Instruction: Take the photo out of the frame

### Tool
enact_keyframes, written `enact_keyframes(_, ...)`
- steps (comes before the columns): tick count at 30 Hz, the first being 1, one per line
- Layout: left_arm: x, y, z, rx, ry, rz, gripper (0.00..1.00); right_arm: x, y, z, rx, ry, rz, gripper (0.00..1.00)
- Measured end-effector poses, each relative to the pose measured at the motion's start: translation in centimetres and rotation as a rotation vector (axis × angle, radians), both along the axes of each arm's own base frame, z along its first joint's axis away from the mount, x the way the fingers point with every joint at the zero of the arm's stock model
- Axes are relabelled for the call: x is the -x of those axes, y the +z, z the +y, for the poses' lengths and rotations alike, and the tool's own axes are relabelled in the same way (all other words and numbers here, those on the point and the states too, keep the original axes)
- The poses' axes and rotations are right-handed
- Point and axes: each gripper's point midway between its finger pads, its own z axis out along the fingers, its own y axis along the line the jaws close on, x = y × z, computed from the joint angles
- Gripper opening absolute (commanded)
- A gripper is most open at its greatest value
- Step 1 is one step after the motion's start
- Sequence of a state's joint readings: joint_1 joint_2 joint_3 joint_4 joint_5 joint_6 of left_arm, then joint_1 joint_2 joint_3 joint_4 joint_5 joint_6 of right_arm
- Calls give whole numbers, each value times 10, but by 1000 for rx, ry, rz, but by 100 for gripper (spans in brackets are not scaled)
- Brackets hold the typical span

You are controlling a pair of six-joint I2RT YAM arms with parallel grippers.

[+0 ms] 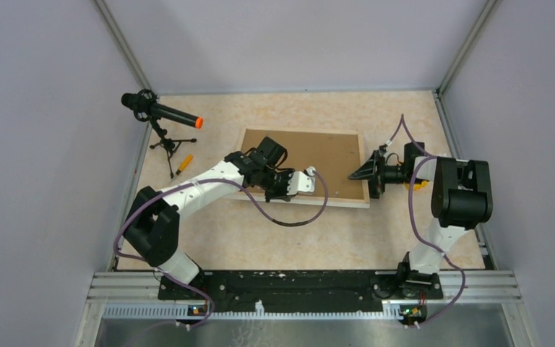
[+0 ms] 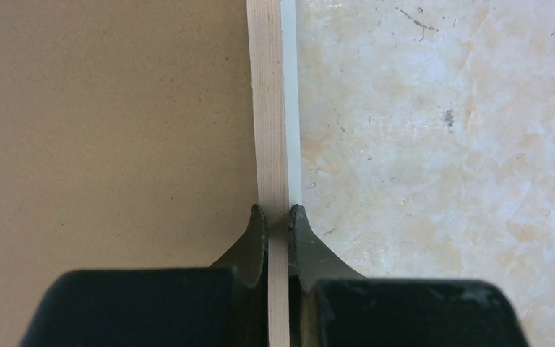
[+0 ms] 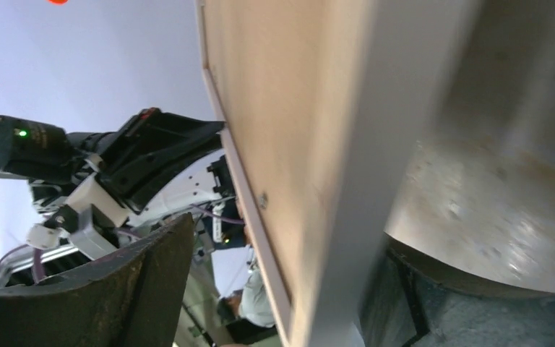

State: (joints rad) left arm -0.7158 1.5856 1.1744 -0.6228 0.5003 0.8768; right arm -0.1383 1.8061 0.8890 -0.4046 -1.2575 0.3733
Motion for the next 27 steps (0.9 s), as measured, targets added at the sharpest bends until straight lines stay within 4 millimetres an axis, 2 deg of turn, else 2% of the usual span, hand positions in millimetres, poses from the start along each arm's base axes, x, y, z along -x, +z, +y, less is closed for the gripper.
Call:
enact_keyframes(3,3,-3,1,-6,-10,-5,0,0,-2,9,-13,17,12,57)
enact_keyframes(10,-1,-2,-7,5,-20,-45,0,-6,-14,10,-51,8,58,28)
enact_keyframes(14,0,-6,-9,0,-33,-76,0,-8,-14,11,-71,8,41,14)
enact_keyframes(16,-2,-5,-9,2,-36,-97,10,-10,-12,11,-76,8,27,6)
enact_keyframes(18,-2,-5,-9,-1,-36,-107,30,-10,-10,11,-87,11,24,0)
enact_keyframes(19,-3,-5,-9,-4,-37,-112,38,-10,-9,11,-89,12,21,0)
enact_keyframes(23,-4,1,-14,5,-39,-129,58,-11,3,11,-89,24,20,0)
enact_keyframes(27,-12,25,-24,41,-15,-161,77,-29,22,3,-23,50,-68,0)
